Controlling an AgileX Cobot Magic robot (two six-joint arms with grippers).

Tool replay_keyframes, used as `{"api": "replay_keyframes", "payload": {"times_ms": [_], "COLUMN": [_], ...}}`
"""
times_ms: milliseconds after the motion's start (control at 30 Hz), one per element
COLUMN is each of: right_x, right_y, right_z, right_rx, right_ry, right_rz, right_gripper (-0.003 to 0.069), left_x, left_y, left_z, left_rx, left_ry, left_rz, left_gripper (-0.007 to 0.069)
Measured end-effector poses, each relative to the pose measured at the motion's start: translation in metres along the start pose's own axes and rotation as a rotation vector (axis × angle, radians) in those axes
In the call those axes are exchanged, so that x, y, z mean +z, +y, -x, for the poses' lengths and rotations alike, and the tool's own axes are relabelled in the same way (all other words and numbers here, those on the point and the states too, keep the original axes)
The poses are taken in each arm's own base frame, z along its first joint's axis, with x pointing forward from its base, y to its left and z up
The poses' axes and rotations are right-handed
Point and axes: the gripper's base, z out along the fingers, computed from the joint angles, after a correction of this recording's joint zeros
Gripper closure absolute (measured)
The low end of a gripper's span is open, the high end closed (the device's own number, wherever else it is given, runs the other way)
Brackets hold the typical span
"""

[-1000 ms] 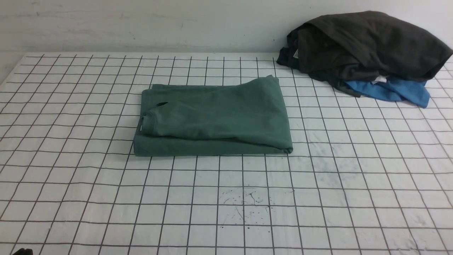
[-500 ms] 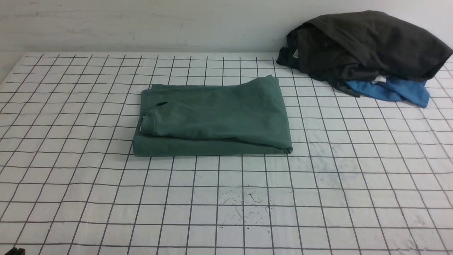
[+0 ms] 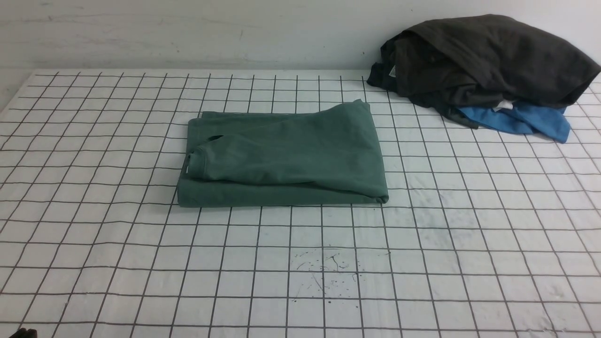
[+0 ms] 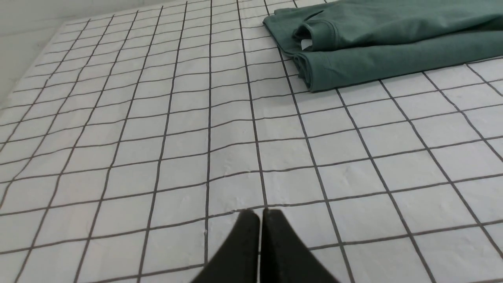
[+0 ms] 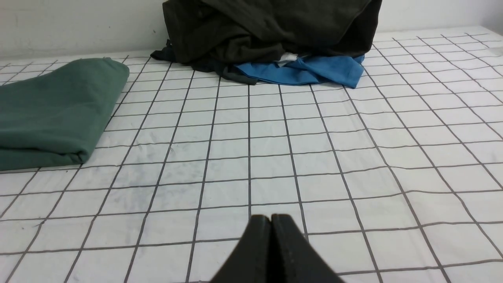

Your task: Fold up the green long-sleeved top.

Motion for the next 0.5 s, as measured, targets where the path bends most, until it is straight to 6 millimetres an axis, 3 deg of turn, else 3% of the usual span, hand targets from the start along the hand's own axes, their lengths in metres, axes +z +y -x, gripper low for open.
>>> {"api": "replay_keyframes", "payload": {"times_ms": [500], "right_x": [0.0], "right_y": [0.0], "right_z": [0.0], "right_rx": [0.0], "right_ry": [0.0], "right_rz": [0.0], "right_gripper": [0.0673], "left_x": [-0.0001], "left_y": [-0.0019], "left_z": [0.0001], "left_rx": [0.01], "left_ry": [-0.002], "left_rz": [-0.035], "left_gripper": [0.0631]}}
